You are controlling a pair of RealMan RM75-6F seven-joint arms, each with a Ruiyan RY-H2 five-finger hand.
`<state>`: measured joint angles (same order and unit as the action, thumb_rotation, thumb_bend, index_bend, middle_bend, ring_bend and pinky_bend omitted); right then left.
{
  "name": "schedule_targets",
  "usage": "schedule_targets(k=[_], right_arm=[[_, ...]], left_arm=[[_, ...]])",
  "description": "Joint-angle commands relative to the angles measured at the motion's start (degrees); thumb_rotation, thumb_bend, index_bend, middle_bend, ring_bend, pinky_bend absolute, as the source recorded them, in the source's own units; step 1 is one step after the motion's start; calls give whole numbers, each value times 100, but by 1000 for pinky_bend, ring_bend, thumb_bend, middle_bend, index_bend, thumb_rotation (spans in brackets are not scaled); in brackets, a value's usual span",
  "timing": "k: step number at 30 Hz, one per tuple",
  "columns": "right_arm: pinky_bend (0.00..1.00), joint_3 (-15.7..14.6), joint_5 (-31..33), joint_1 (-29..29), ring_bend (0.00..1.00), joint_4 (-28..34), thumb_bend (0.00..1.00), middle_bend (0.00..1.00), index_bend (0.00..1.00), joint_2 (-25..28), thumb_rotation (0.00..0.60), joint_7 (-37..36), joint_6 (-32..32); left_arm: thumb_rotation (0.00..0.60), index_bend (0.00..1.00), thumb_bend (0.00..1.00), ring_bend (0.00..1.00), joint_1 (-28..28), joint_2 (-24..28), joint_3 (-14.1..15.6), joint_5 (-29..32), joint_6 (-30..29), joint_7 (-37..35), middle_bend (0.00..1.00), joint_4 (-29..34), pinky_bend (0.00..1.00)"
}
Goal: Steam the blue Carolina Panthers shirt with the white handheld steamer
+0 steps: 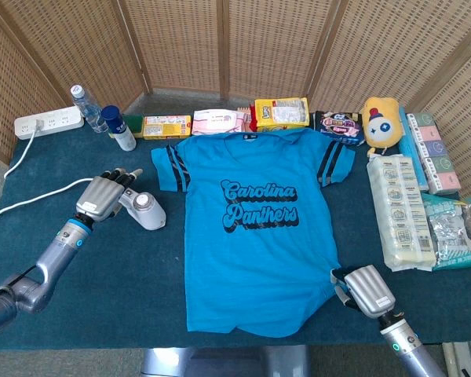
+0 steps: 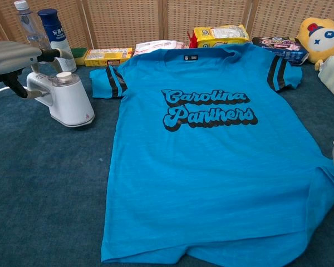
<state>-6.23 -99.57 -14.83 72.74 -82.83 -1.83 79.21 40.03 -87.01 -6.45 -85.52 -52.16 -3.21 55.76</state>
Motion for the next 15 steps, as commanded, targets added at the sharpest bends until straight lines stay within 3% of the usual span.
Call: schedule_targets(k=[1,10,15], right_arm=[[784,6,8,8,673,6,595,640,649,-1,600,2,8],[784,9,-11,47,674,-29,595,640,650,-15,600,-40,85],[784,19,-8,53,674,-35,594,640,650,-24,600,-38,92]], left_arm=[[600,37,340,165,77,-63,-5,17,49,-82,258,-73,298],[600,37,340,160,-90,305,75,42,-299,-173,251,239,287],[600,1,341,82,-53,391,110,153,-115,-46,170,277,183]])
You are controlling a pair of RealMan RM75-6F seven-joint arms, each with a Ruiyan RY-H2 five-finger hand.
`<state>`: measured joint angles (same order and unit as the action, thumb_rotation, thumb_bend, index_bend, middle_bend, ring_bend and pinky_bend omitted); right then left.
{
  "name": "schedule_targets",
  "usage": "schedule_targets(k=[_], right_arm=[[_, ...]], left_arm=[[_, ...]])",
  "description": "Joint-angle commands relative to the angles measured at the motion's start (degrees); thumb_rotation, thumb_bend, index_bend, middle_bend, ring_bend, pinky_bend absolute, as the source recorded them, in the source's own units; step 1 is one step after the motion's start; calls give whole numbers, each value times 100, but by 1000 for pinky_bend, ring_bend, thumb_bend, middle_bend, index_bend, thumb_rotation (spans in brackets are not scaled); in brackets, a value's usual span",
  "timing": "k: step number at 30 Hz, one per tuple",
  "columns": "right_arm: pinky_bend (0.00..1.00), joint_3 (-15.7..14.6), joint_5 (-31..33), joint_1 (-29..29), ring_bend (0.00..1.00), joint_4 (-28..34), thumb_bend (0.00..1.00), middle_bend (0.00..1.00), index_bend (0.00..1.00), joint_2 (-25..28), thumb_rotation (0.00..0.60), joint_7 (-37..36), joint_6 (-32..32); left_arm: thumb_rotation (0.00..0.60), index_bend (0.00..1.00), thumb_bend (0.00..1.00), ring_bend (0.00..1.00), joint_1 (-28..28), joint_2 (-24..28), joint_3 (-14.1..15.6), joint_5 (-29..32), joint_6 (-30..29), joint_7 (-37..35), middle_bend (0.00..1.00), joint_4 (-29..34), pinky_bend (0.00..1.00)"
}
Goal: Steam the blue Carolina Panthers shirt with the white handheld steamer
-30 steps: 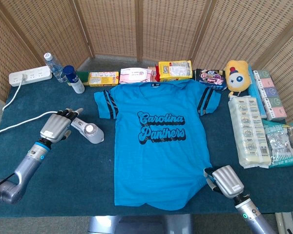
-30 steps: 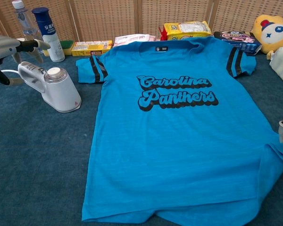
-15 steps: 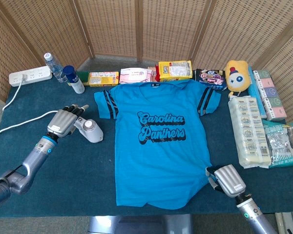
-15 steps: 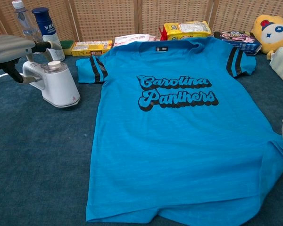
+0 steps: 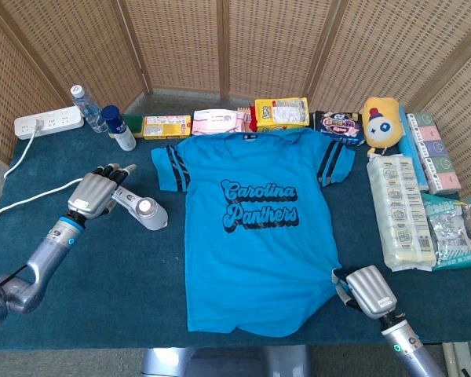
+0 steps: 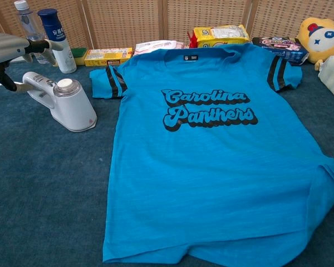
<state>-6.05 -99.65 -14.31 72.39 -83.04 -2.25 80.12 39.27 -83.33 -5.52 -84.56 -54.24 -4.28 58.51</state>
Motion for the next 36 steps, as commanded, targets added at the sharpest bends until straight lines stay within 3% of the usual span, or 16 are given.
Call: schedule_targets(k=[1,7,26,30,36], right_arm=[[784,1,1,3,674,2,594,640,650,-3,600,8,-1],[785,13,18,7,676,22,595,641,652,3,600,42,-14],[787,57,127,74,680,19,595,643,657,73,600,46,-1],[787,76,145,83,682,-1,595,644,658,64,600,33,10],[791,88,162,99,688,-37,595,648,660,44,600,12,19]], left_arm=[[600,0,341,64,35,20,23,84,143,70,149,2,161],[600,0,327,0,105,-67,69,155,331,116,52,-89,81],[600,0,332,0,512,-872,48,138,528,-64,51,-1024,88],[600,9,376,41,559,-1081,65,95,483,-167,99,-1228,205],[600,202,444,280,589,-1233,107,105,552,-253,290,-1310,445]])
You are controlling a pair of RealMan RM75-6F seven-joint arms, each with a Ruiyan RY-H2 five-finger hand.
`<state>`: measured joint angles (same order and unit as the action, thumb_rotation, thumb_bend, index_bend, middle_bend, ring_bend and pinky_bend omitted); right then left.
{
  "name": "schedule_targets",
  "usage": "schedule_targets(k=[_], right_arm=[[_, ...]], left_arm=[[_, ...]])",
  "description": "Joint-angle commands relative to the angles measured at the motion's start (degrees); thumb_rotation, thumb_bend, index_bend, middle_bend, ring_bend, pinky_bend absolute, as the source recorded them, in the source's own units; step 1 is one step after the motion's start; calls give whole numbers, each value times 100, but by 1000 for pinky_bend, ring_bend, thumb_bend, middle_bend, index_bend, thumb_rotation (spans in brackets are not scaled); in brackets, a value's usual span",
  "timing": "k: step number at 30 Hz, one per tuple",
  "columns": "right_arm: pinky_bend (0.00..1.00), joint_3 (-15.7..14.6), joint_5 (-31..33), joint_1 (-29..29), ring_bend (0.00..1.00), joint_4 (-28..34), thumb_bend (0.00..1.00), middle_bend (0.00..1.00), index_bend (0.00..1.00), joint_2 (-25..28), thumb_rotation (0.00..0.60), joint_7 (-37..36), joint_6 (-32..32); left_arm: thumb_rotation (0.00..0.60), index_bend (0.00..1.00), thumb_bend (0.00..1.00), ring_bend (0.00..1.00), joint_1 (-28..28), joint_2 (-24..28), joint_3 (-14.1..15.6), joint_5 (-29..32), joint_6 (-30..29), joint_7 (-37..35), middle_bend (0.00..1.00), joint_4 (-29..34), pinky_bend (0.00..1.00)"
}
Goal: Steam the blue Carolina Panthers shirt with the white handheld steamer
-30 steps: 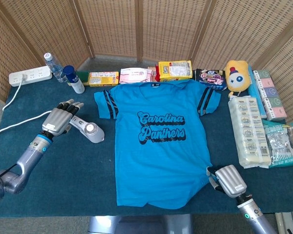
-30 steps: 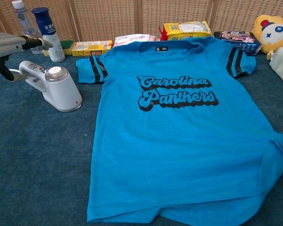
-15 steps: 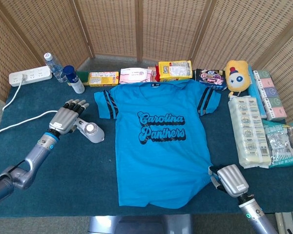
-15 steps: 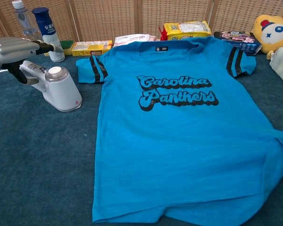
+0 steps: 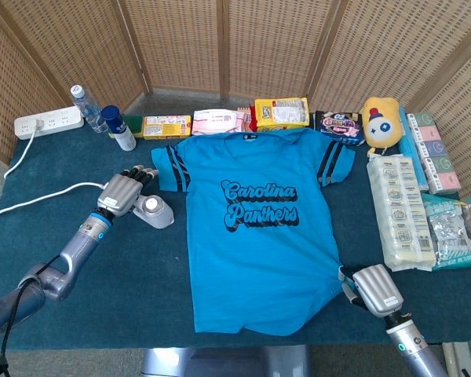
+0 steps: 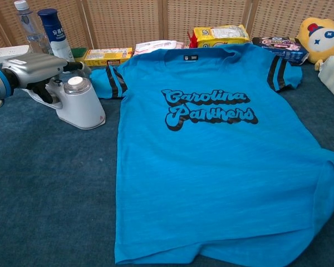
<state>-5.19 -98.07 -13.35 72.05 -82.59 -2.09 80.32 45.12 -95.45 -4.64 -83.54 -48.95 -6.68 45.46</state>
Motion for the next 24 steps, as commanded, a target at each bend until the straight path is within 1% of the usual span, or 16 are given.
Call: schedule_targets(k=[1,2,5,9,14,17,20,24], right_arm=[[792,5,6,3,689,-5,595,648,660,-2,600,-7,1],[792,10,4,3,689,-10,595,649,660,-2,600,-11,10],[792,23,-3,13,689,-13,595,649,661,3,600,-31,51],[792,23,-7,22,690,-26,595,649,661,9,600,-53,66],[793,28,-5,35,691,-49,596,650,662,8,600,-90,87],[794,31,-10,34,691,-68,595,650,663,-5,600,-105,87],[794,41,-8,32,692,-74,595,651,664,-15,600,-115,91],[795,45,-12,32,692,-75,595,651,665,-18,600,-111,97]], left_arm=[[600,237,450,324,5,-29,32,4,45,-16,323,0,480],[600,270,453,356,3,-33,52,7,75,-25,350,16,512],[600,324,454,405,-53,-13,79,-5,-18,-66,396,97,570],[600,395,455,465,-132,52,103,-29,-175,-90,469,200,619],[600,526,456,567,-280,212,138,-73,-451,-166,613,459,693],[600,572,456,617,-361,312,119,-17,-519,-230,681,645,716],[600,611,456,638,-423,382,100,58,-527,-248,712,770,732],[600,627,457,654,-503,434,65,152,-549,-317,733,893,747]])
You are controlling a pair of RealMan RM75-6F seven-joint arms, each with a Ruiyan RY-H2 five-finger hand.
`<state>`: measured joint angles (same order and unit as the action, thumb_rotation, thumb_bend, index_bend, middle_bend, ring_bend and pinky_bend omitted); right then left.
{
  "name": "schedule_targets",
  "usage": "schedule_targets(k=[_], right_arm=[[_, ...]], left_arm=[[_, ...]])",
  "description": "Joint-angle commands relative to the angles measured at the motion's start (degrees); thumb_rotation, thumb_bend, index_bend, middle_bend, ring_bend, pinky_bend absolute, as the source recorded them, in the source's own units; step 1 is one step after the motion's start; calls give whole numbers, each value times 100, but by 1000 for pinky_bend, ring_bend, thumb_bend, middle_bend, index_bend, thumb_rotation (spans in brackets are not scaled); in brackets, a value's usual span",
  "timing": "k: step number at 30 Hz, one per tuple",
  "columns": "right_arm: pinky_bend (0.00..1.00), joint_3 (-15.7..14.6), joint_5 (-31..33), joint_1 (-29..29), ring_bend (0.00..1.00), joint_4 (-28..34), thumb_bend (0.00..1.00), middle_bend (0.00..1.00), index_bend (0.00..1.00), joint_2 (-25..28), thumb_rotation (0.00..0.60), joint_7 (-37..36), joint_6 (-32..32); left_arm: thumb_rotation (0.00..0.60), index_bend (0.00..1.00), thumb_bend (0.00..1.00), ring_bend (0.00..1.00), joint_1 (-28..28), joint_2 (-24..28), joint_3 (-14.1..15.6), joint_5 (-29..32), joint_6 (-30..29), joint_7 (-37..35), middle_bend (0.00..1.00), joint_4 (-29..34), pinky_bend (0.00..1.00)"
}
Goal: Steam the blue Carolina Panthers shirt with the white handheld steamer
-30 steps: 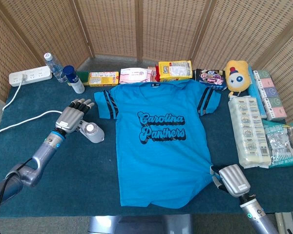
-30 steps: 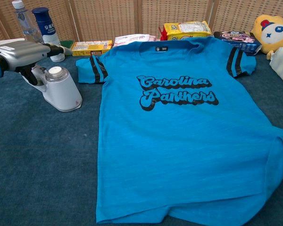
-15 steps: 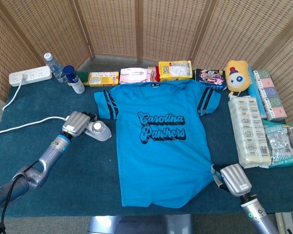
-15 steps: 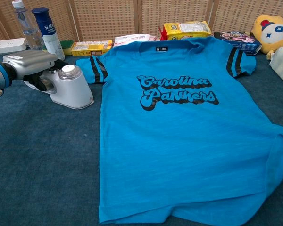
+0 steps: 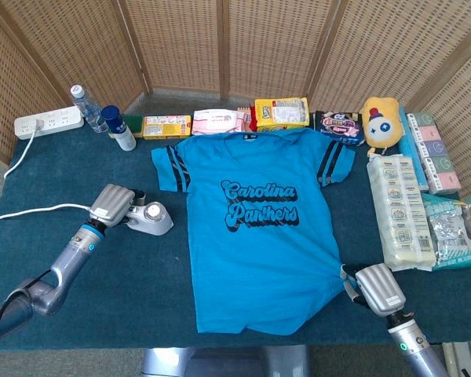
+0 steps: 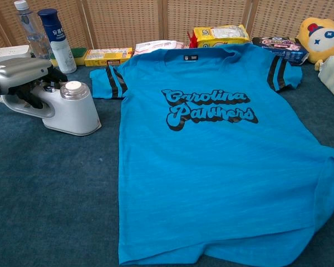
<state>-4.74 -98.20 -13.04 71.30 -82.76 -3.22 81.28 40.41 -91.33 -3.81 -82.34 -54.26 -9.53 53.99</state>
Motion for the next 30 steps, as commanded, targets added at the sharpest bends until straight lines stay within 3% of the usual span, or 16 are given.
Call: schedule_targets(k=[1,19,30], right_arm=[[795,0,1,3,692,1,596,651,665,0,600,4,-1],[798,11,-26,20,697,93,596,656,669,57,600,64,57],[801,-17,-73,61,700,212,596,660,673,128,600,42,132]], left_arm=[[600,632,457,656,-55,32,-27,49,-37,-48,736,60,748],[600,668,452,675,-176,289,-270,-41,-695,-139,762,873,758],[600,668,443,675,184,-590,-447,-123,-751,299,764,773,758]])
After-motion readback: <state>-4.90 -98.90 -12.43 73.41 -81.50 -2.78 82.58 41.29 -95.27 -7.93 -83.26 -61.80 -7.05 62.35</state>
